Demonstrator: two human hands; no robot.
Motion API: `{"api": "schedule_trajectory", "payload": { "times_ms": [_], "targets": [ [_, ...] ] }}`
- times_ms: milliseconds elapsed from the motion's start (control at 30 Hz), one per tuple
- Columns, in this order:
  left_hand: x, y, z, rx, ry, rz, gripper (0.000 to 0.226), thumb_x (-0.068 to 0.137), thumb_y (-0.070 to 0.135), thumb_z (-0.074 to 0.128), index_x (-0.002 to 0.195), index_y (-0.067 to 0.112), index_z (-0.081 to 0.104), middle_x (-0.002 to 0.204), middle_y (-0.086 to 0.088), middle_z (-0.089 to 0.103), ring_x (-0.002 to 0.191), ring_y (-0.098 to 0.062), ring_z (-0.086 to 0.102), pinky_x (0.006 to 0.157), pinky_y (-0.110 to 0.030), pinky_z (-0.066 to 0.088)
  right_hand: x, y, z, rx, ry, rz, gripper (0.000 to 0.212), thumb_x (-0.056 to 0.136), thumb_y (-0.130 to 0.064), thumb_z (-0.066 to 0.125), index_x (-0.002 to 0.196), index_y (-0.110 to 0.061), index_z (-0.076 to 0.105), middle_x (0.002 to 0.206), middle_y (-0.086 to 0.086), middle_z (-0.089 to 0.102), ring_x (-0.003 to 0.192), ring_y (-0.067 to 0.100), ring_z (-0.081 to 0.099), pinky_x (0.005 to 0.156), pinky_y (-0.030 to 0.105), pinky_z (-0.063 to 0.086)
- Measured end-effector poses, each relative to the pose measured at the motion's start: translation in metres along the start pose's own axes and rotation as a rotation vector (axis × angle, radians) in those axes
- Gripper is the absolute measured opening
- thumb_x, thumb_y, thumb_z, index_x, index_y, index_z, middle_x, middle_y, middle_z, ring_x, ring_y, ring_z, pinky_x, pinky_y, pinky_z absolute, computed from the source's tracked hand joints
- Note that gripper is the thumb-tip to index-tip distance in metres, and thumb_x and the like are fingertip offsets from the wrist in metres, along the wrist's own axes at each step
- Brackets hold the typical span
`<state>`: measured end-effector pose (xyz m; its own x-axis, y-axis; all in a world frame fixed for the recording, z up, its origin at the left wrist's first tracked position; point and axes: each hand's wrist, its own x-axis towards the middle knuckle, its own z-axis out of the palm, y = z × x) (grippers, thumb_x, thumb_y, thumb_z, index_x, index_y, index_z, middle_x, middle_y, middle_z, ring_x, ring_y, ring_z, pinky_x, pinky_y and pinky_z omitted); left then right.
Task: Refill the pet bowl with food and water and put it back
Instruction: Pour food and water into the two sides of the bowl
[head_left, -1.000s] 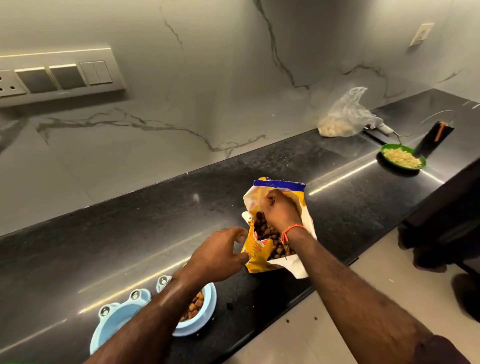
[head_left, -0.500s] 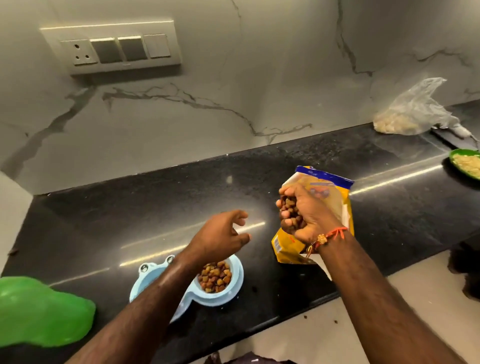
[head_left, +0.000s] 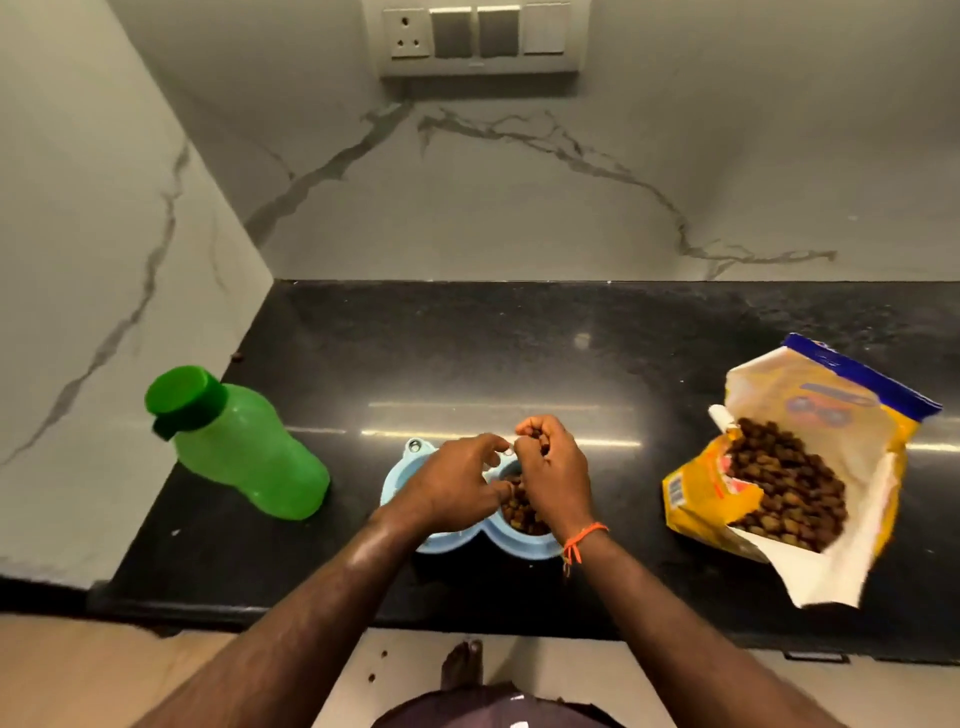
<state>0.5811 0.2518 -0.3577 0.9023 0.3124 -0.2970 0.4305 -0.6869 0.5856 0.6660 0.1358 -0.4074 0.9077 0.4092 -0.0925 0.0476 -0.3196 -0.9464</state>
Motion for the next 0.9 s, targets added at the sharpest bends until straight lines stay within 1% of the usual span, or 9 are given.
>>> {"api": "schedule_trajectory", "payload": {
  "times_ms": [100,233,300,400,500,567,700,833,900],
  "targets": [
    [-0.006,-0.003,0.009,-0.028,0.003,-0.006,0.045,0.07,0.033,0.061,0.115,0.027,0.064,0.107,0.009,0.07,0.091,-0.013,0.067,0.084,-0.032,0.054,-0.012,0.01,0.003,-0.109,-0.029,-0.197,0.02,0.076,-0.034,0.052,0.09,-0.026,0.063,0.094,-0.007,0.057,0.085,0.004,0.057,0.076,0.012,0.041],
    [-0.012,-0.001,0.016,-0.048,0.03,0.0,0.037,0.069,0.022,0.057,0.104,0.026,0.068,0.088,0.007,0.072,0.076,-0.011,0.065,0.073,-0.033,0.056,-0.019,0.024,0.005,-0.134,-0.023,-0.306,0.017,0.077,-0.01,0.061,0.089,-0.019,0.067,0.093,-0.014,0.057,0.084,0.009,0.06,0.076,0.014,0.043],
    [-0.013,0.0,0.017,-0.065,0.047,-0.001,0.036,0.068,0.021,0.055,0.101,0.026,0.067,0.085,0.007,0.072,0.074,-0.012,0.065,0.072,-0.035,0.056,-0.02,0.027,0.004,-0.129,0.008,-0.354,0.018,0.074,-0.003,0.062,0.086,-0.017,0.066,0.089,-0.012,0.057,0.081,0.009,0.058,0.074,0.013,0.042],
    [-0.014,-0.001,0.019,-0.075,0.075,0.005,0.034,0.068,0.022,0.055,0.099,0.024,0.068,0.09,0.006,0.072,0.077,-0.012,0.066,0.075,-0.039,0.055,-0.023,0.029,0.001,-0.133,0.019,-0.433,0.015,0.073,0.0,0.063,0.077,-0.014,0.066,0.086,-0.005,0.06,0.082,0.011,0.058,0.075,0.019,0.045],
    [-0.015,-0.001,0.021,-0.086,0.088,-0.006,0.041,0.072,0.019,0.061,0.111,0.023,0.069,0.103,0.006,0.073,0.082,-0.011,0.067,0.08,-0.036,0.056,-0.026,0.032,-0.001,-0.14,0.03,-0.5,0.014,0.073,-0.001,0.061,0.069,-0.012,0.07,0.082,-0.003,0.065,0.081,0.013,0.061,0.076,0.032,0.05],
    [-0.017,-0.002,0.021,-0.087,0.1,-0.016,0.045,0.075,0.016,0.064,0.119,0.021,0.067,0.111,0.005,0.072,0.088,-0.012,0.068,0.085,-0.034,0.056,-0.027,0.035,-0.002,-0.139,0.048,-0.519,0.017,0.074,-0.005,0.059,0.067,-0.011,0.073,0.082,-0.003,0.068,0.082,0.013,0.063,0.076,0.039,0.052],
    [-0.018,-0.004,0.022,-0.068,0.114,-0.019,0.049,0.079,0.016,0.066,0.127,0.022,0.064,0.119,0.004,0.069,0.096,-0.013,0.067,0.09,-0.032,0.054,-0.031,0.037,-0.003,-0.14,0.066,-0.483,0.02,0.075,-0.012,0.056,0.067,-0.016,0.074,0.088,-0.011,0.07,0.093,0.01,0.065,0.081,0.048,0.051],
    [-0.021,-0.01,0.023,-0.067,0.152,-0.023,0.052,0.08,0.018,0.067,0.132,0.021,0.06,0.126,0.004,0.066,0.103,-0.01,0.065,0.093,-0.025,0.051,-0.033,0.03,-0.007,-0.179,0.084,-0.47,0.02,0.074,-0.014,0.055,0.064,-0.023,0.07,0.083,-0.017,0.069,0.09,0.011,0.066,0.086,0.051,0.048],
    [-0.023,-0.013,0.021,-0.08,0.184,-0.018,0.051,0.08,0.019,0.067,0.131,0.022,0.06,0.125,0.006,0.066,0.101,-0.007,0.065,0.09,-0.025,0.053,-0.033,0.028,-0.008,-0.212,0.108,-0.464,0.019,0.075,-0.015,0.056,0.065,-0.025,0.069,0.08,-0.016,0.068,0.088,0.011,0.062,0.087,0.05,0.047]
  ]
}}
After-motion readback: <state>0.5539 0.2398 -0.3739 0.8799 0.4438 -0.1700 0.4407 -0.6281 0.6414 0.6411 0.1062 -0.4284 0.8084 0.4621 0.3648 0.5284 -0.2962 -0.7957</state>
